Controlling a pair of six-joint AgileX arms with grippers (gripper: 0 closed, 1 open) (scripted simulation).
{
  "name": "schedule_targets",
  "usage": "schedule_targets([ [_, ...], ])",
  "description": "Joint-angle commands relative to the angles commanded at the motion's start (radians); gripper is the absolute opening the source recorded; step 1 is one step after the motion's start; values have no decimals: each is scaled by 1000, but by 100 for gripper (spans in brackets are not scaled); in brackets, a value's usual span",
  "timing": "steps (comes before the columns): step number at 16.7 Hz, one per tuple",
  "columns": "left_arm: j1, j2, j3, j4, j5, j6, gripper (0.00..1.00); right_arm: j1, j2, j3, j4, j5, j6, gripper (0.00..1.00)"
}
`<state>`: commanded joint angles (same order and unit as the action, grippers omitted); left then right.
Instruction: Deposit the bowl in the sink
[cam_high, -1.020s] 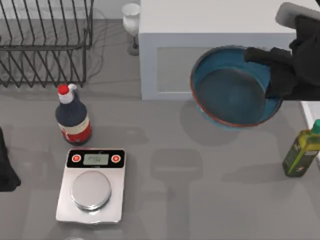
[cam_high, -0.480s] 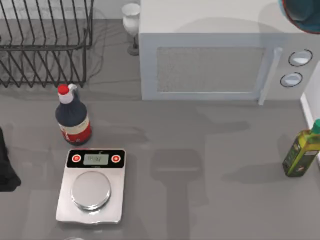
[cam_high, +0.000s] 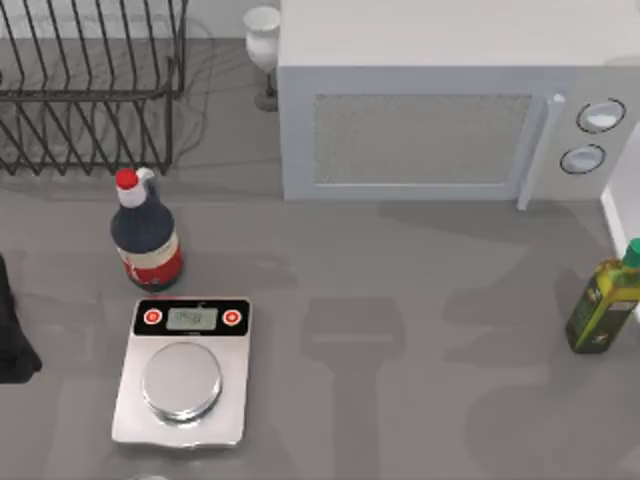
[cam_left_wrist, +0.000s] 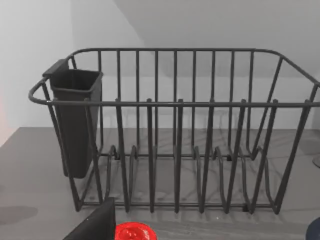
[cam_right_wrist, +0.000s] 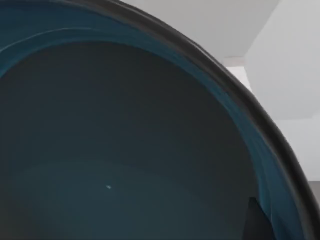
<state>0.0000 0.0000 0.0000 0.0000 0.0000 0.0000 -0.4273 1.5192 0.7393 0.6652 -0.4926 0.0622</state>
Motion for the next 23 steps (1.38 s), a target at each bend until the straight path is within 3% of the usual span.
schedule_targets([
  [5, 0, 0, 0, 0, 0, 0, 100, -93, -24, -134, 226, -9, -42, 0],
  [15, 0, 0, 0, 0, 0, 0, 100, -97, 47, -148, 310, -11, -42, 0],
  [23, 0, 0, 0, 0, 0, 0, 100, -107, 510, -210, 864, -6, -49, 0],
])
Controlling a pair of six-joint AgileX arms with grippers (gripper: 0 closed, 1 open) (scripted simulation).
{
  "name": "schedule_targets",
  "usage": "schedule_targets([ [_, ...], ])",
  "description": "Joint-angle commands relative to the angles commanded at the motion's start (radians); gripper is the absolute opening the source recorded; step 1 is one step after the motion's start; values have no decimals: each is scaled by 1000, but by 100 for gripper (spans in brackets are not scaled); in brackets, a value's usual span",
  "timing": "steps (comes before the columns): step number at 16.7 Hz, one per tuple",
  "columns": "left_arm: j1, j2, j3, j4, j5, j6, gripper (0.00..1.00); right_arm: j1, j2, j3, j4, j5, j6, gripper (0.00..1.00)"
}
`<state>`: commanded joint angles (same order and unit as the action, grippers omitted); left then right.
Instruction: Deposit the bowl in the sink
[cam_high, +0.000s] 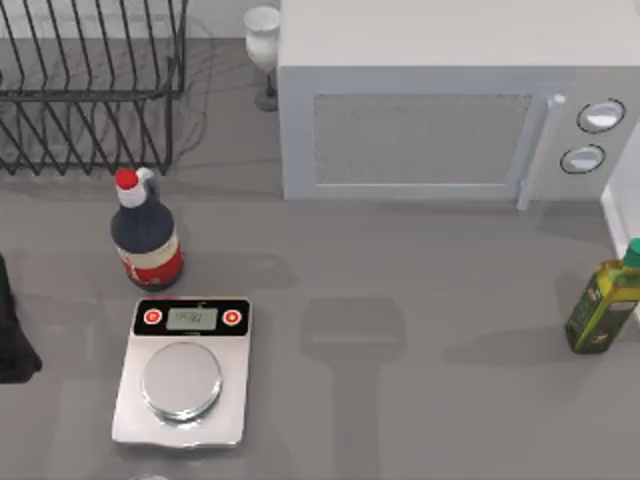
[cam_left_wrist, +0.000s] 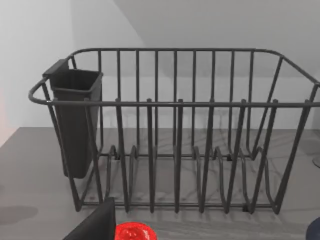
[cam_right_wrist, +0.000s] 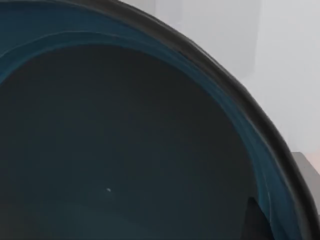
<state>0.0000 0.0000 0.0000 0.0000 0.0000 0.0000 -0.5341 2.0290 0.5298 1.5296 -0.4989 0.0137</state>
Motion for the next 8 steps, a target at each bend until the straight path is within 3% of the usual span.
schedule_targets([
  [4, 0, 0, 0, 0, 0, 0, 100, 5, 162, -34, 179, 6, 0, 0],
  [8, 0, 0, 0, 0, 0, 0, 100, 6, 187, -40, 205, 6, 1, 0],
])
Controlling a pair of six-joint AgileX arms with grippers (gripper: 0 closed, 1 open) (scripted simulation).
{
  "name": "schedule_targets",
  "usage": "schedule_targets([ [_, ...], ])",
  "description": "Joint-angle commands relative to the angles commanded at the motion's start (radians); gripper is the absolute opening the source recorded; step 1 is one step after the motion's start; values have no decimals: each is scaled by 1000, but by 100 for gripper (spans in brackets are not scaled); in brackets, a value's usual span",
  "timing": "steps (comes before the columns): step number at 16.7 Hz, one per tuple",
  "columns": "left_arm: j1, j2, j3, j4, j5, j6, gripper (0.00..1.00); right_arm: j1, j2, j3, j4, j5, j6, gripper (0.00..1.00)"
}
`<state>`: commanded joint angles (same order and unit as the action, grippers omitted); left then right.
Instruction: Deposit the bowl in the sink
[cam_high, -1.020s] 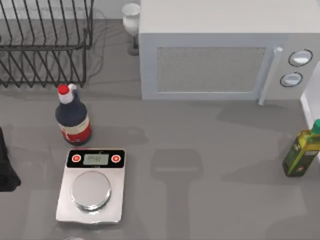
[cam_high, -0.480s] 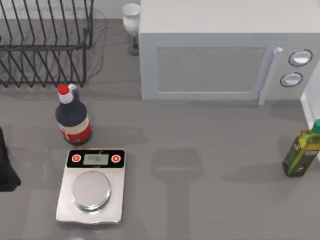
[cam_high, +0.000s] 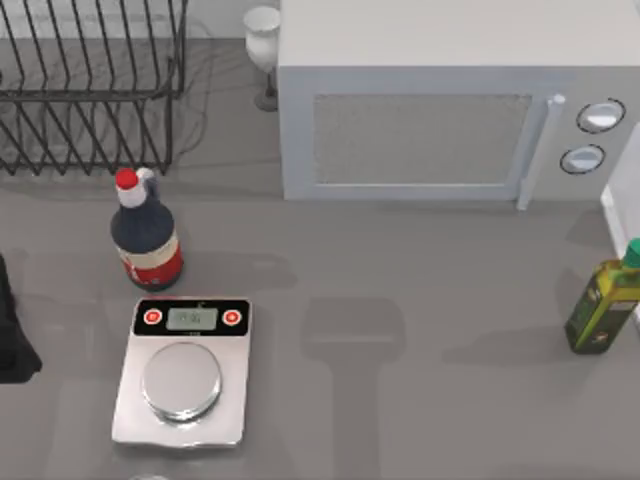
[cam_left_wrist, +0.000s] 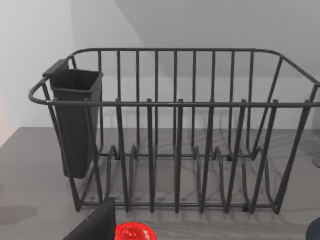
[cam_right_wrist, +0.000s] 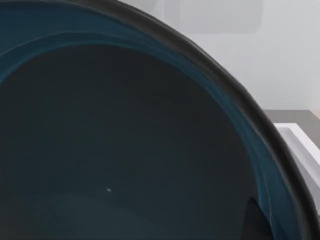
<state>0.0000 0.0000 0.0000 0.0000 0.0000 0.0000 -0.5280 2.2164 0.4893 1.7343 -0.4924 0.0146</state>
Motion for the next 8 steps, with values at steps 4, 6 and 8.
schedule_targets([
  [4, 0, 0, 0, 0, 0, 0, 100, 0, 0, 0, 0, 0, 0, 15],
  [6, 0, 0, 0, 0, 0, 0, 100, 0, 0, 0, 0, 0, 0, 30],
  [8, 0, 0, 0, 0, 0, 0, 100, 0, 0, 0, 0, 0, 0, 45],
])
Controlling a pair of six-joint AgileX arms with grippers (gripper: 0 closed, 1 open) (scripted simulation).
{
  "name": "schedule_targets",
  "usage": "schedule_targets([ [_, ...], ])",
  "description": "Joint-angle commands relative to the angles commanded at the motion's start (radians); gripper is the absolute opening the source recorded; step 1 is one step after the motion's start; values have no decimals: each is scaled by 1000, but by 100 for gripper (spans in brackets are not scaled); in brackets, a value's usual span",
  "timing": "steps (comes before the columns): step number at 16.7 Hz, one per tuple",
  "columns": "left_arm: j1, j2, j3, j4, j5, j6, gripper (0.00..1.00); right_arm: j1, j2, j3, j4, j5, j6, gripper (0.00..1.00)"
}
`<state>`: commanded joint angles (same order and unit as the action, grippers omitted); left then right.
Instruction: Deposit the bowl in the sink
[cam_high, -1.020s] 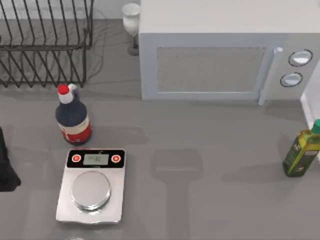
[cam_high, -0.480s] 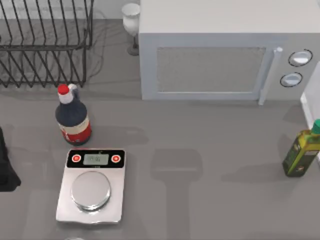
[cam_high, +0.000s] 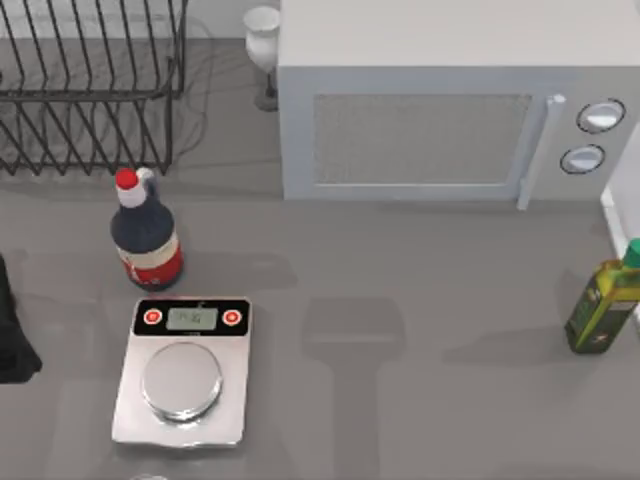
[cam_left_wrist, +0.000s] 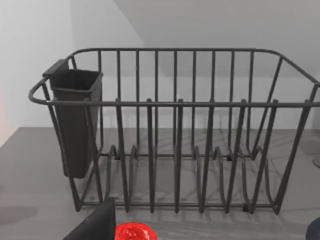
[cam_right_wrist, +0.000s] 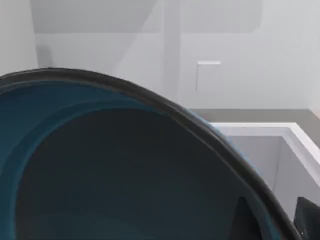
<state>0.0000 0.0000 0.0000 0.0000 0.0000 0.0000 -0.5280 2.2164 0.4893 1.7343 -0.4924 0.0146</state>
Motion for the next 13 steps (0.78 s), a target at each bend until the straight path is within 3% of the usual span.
schedule_targets([
  [7, 0, 0, 0, 0, 0, 0, 100, 0, 0, 0, 0, 0, 0, 98],
  [13, 0, 0, 0, 0, 0, 0, 100, 0, 0, 0, 0, 0, 0, 100],
])
